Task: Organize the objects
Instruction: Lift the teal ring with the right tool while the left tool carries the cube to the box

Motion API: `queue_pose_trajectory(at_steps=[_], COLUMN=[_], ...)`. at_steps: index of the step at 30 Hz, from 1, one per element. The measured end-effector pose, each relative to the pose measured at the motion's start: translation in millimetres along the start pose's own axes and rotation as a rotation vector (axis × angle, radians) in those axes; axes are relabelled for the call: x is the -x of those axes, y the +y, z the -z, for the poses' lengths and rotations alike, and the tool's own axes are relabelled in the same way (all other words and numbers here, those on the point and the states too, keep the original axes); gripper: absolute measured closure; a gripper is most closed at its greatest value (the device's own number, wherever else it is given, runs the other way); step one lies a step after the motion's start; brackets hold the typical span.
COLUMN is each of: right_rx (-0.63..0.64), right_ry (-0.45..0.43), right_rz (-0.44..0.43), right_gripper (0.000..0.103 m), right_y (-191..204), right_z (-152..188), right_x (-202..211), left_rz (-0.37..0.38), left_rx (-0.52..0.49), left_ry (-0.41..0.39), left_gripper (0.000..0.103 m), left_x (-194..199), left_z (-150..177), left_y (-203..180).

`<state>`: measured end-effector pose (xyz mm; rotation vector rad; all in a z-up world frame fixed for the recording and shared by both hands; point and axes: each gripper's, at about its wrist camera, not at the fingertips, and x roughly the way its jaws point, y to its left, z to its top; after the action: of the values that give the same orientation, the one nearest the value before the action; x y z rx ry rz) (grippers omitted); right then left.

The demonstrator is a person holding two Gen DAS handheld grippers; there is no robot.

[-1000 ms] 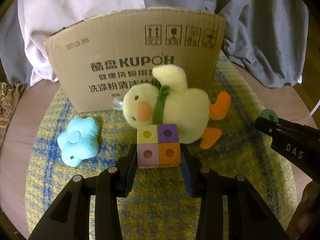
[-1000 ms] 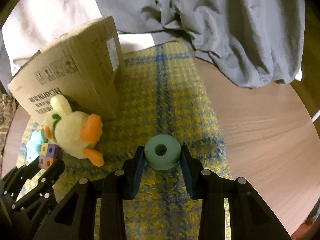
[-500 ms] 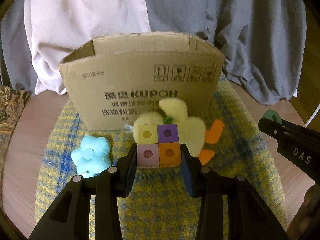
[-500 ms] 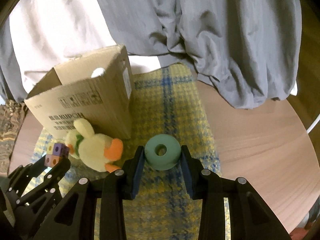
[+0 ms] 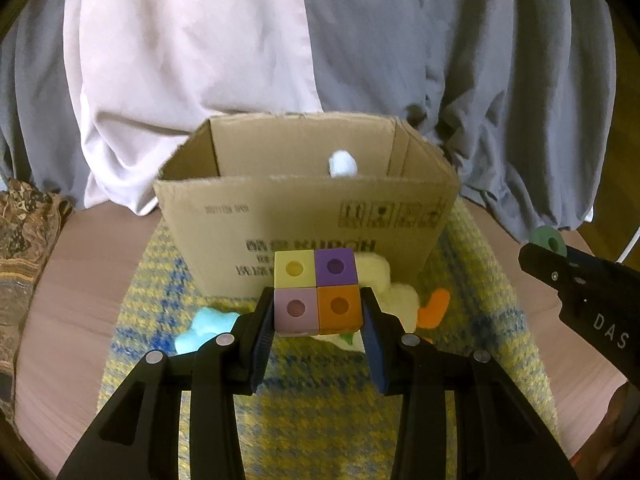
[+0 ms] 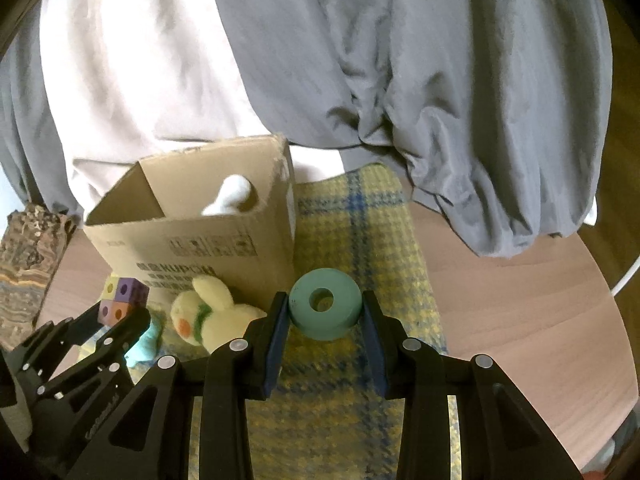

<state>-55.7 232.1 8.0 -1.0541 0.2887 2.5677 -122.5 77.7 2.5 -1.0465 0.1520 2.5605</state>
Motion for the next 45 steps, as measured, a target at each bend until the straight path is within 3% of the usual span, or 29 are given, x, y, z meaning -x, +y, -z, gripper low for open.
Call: queue_pose_trajectory(at_steps=[26,37,45], right_rx=[0.051,0.069,0.047], right_ry=[-0.098,-0.102,-0.072], right_rz=[-0.050,-0.071,-0.083], right_gripper=[0.067,0.067,0.067], right_y=[46.2,62.5,63.6], right_z=[-56.3,-87.6,-106.0], right_x=[26.3,18.9,1.2], left_rz=[-0.032,-0.003,0.060], left_rx=[0.001,0.001,0.007], left_ry=[-0.100,-0.100,-0.076], left_gripper=[0.063,0.063,0.063], left_x=[26.4,18.2,1.0], left_z=[-72.4,-107.6,-128.2], left_y=[32.2,42.7,49.0])
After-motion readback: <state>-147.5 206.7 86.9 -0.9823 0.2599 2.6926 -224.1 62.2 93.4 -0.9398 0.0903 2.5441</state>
